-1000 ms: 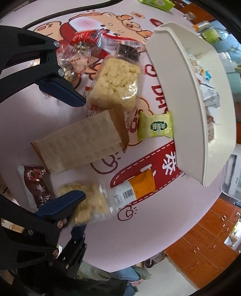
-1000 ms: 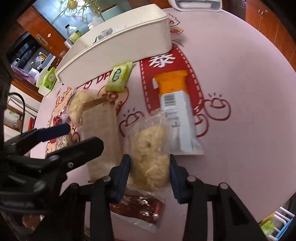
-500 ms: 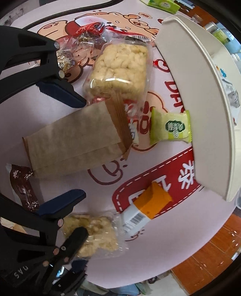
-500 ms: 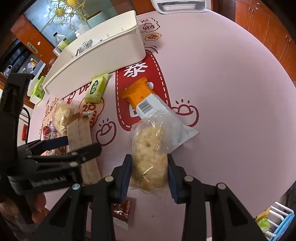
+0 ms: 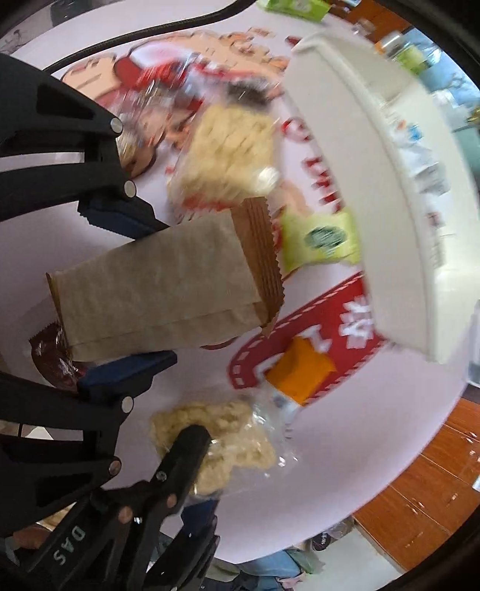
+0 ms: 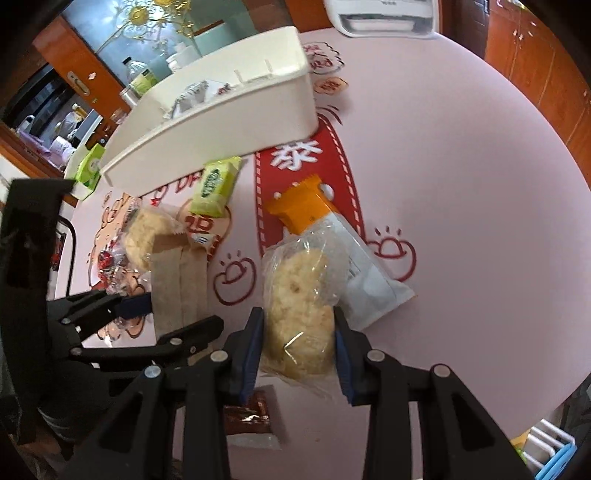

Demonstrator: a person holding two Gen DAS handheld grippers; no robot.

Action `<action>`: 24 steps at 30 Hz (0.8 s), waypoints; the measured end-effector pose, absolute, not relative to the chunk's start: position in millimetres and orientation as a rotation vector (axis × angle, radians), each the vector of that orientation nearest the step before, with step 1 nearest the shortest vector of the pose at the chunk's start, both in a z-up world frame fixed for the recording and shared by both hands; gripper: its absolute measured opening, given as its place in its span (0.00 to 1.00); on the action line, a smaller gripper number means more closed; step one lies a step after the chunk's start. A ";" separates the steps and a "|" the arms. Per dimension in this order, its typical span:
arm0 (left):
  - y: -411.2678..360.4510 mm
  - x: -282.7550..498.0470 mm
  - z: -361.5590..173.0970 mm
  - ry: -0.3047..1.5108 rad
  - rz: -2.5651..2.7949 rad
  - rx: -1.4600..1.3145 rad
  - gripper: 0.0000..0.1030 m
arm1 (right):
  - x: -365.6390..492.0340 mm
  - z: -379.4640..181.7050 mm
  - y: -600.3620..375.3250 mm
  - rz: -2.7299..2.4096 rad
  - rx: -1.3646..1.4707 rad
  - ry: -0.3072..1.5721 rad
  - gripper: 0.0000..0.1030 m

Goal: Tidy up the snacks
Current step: 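Grasp the brown paper bag with the left gripper while the right grasps the rice-cracker bag, then lower both bags into the white tray and open both grippers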

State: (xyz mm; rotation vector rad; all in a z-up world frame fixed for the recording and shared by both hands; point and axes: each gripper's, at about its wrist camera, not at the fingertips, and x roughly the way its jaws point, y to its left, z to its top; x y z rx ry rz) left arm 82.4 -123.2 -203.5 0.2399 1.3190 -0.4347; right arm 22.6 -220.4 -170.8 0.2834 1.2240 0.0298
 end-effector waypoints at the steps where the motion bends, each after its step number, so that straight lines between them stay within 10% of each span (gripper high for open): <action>1: -120.2 84.9 -191.3 1.286 -0.430 0.239 0.55 | 24.0 -166.8 -218.5 0.037 0.279 1.218 0.34; 24: -26.4 249.1 47.3 0.788 -0.262 0.208 0.55 | 197.0 33.0 -189.0 0.146 0.138 0.786 0.34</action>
